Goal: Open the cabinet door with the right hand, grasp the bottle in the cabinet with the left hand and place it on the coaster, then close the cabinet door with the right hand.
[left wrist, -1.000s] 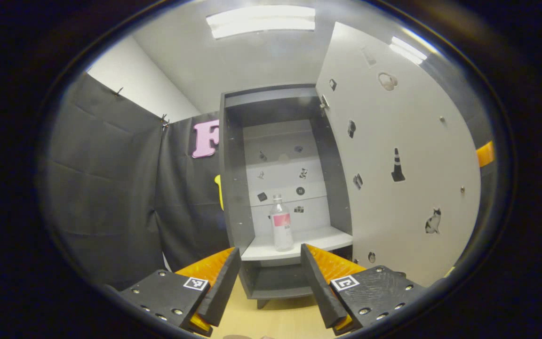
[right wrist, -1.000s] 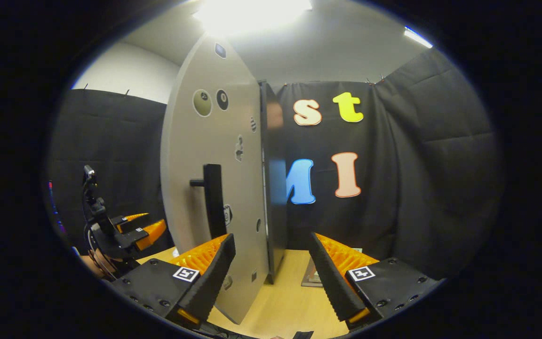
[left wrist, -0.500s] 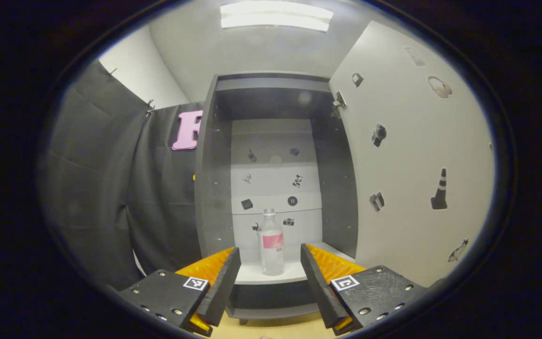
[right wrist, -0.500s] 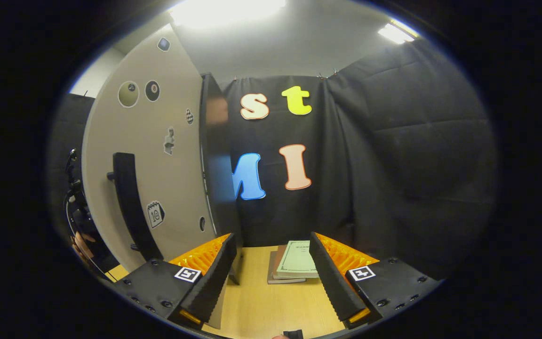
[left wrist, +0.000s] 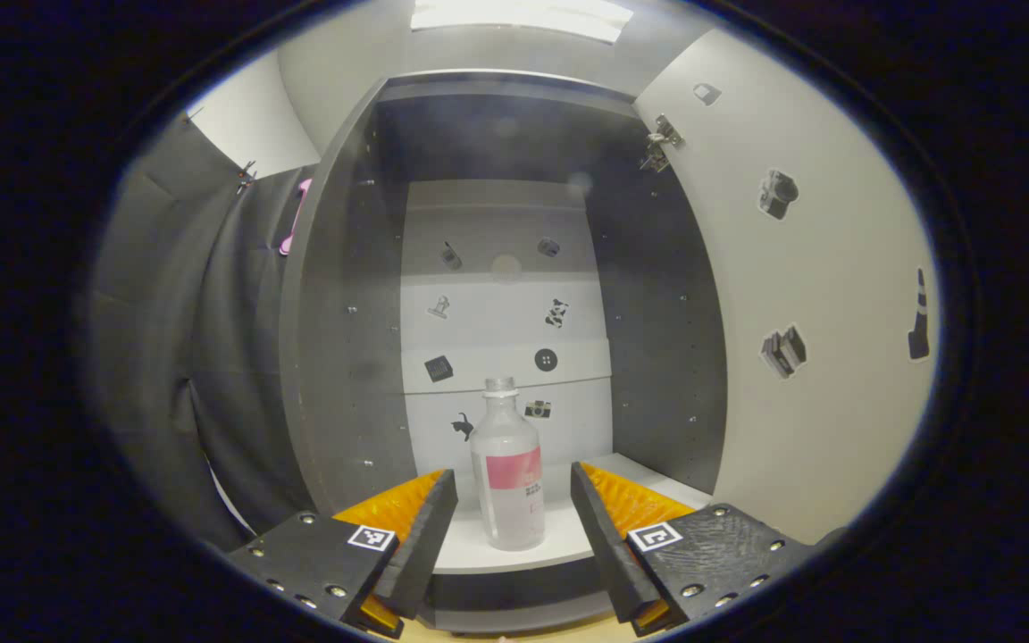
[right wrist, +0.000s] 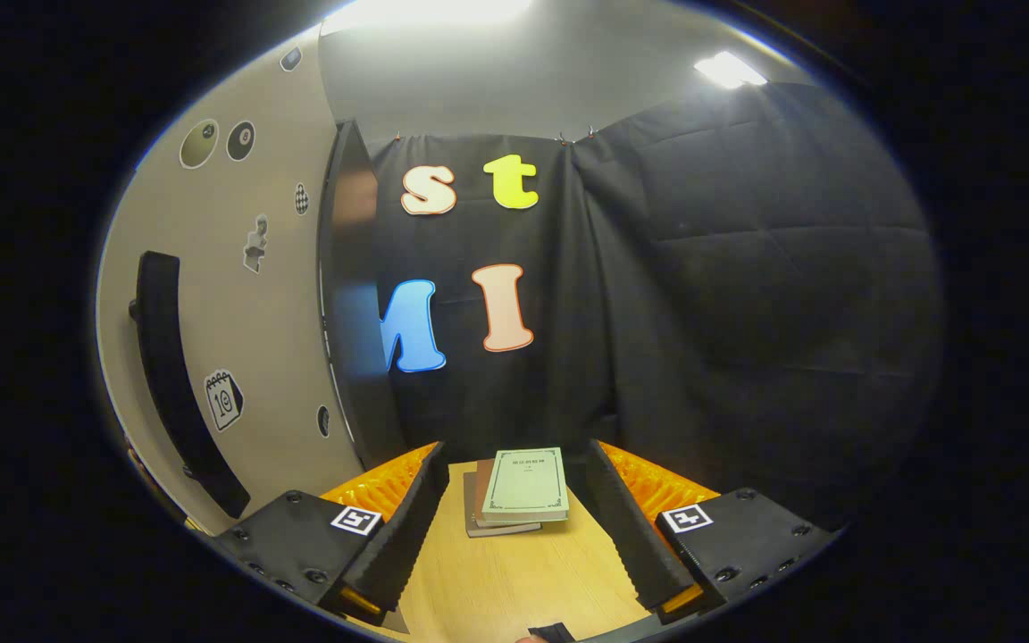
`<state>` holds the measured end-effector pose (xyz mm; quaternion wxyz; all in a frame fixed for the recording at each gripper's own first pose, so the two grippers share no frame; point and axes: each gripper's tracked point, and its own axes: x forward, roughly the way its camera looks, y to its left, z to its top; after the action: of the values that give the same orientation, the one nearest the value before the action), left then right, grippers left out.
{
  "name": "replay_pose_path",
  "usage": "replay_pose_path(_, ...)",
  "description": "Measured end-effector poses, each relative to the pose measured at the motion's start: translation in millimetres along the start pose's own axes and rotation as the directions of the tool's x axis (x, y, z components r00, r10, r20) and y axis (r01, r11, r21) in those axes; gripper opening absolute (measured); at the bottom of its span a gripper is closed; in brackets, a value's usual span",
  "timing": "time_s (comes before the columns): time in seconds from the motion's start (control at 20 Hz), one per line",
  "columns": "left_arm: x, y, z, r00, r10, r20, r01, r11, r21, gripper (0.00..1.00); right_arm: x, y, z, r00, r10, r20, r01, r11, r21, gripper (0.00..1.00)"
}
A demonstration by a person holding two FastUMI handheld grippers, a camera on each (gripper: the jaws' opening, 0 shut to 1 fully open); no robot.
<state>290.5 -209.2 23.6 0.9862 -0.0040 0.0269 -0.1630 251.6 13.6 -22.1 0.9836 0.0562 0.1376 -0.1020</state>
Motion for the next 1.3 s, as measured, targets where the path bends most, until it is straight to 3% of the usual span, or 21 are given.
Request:
replay_pose_path(0.4,51,5,-32,0.998,-0.046,-0.04,0.046,0.999,-0.009,0.77,0,0,-16,0.994,-0.102,-0.027,0.102,0.995,-0.001,0.98)
replay_pose_path(0.8,90,7,-64,0.994,-0.053,-0.091,0.05,0.998,-0.037,0.79,2,-3,-22,0.988,-0.144,-0.051,0.142,0.989,-0.03,0.98)
replay_pose_path(1.05,91,7,-68,0.994,-0.048,-0.097,0.041,0.997,-0.072,0.77,3,-6,-21,0.99,-0.134,-0.054,0.131,0.991,-0.04,0.98)
replay_pose_path(1.1,86,8,-67,0.995,-0.045,-0.094,0.037,0.996,-0.081,0.72,3,-7,-21,0.99,-0.128,-0.054,0.127,0.991,-0.034,0.98)
replay_pose_path(1.3,63,20,-57,0.997,-0.009,-0.075,0.002,0.996,-0.09,0.72,2,-10,-19,0.994,-0.099,-0.055,0.098,0.995,-0.024,0.98)
